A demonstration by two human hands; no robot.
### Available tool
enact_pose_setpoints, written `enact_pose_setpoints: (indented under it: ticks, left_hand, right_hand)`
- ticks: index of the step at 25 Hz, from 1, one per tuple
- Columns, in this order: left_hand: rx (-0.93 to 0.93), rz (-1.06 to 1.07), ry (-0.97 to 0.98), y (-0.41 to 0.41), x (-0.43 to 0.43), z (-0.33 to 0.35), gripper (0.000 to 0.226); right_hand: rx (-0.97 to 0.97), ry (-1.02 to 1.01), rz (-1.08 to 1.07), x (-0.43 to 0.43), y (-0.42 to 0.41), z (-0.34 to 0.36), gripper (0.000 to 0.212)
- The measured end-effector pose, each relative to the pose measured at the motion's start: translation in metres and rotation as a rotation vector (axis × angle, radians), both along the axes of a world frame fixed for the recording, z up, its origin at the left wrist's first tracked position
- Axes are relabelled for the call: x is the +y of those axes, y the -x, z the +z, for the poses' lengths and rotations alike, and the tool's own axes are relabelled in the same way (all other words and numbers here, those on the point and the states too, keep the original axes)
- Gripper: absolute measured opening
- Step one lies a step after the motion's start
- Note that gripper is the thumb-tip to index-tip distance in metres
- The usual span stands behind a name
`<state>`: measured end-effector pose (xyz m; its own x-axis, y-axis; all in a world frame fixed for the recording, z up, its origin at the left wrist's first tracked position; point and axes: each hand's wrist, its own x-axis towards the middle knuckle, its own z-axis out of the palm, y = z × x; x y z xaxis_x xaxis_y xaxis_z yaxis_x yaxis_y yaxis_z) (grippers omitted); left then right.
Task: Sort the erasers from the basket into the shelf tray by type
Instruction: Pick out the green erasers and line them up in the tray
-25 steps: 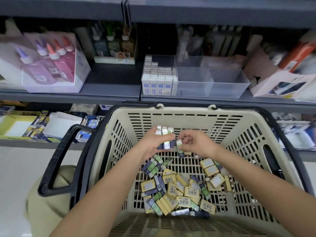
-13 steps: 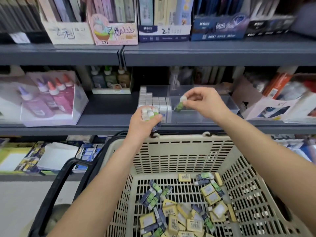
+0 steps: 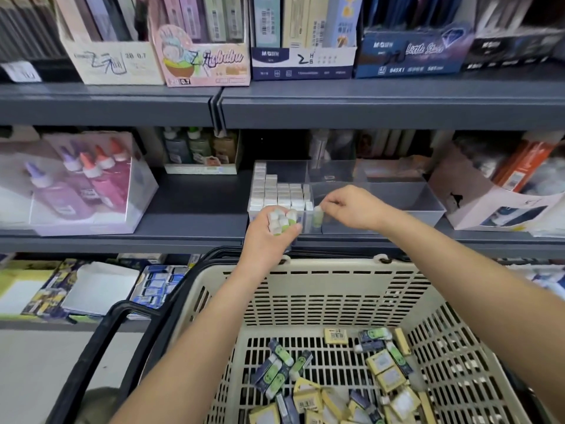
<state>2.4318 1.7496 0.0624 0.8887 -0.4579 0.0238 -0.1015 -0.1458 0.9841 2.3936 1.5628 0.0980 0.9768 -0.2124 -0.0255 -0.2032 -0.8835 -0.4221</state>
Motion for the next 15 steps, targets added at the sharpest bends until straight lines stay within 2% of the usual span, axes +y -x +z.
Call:
enact_pose_setpoints:
  ticks: [3, 5, 8, 10, 13, 15]
  left_hand:
    - [0.058, -0.002, 0.013, 0.0, -0.001, 0.004, 0.023]
    - [0.087, -0.007, 0.012, 0.0, 0.0, 0.007, 0.025]
    - [0.08, -0.061, -0.004, 0.003, -0.002, 0.01, 0.027]
    - [0.064, -0.113, -0.015, 0.006, -0.007, 0.011, 0.025]
    - [0.023, -0.167, -0.047, 0.011, -0.014, 0.013, 0.024]
    - [0.039, -0.118, -0.023, 0.008, -0.012, 0.013, 0.021]
  right_hand:
    - [0.019, 0.028, 0.04, 0.001, 0.005, 0.0, 0.03]
    - [-0.083, 0.001, 0.012, 0.005, 0.013, 0.003, 0.027]
    - [-0.274, -0.212, -0.067, 0.019, 0.027, 0.011, 0.016]
    - [-0.261, -0.358, -0.072, 0.032, 0.034, 0.013, 0.011]
    - [-0.196, -0.353, -0.084, 0.037, 0.038, 0.014, 0.009]
    - [-0.195, -0.472, -0.112, 0.026, 0.04, 0.022, 0.005]
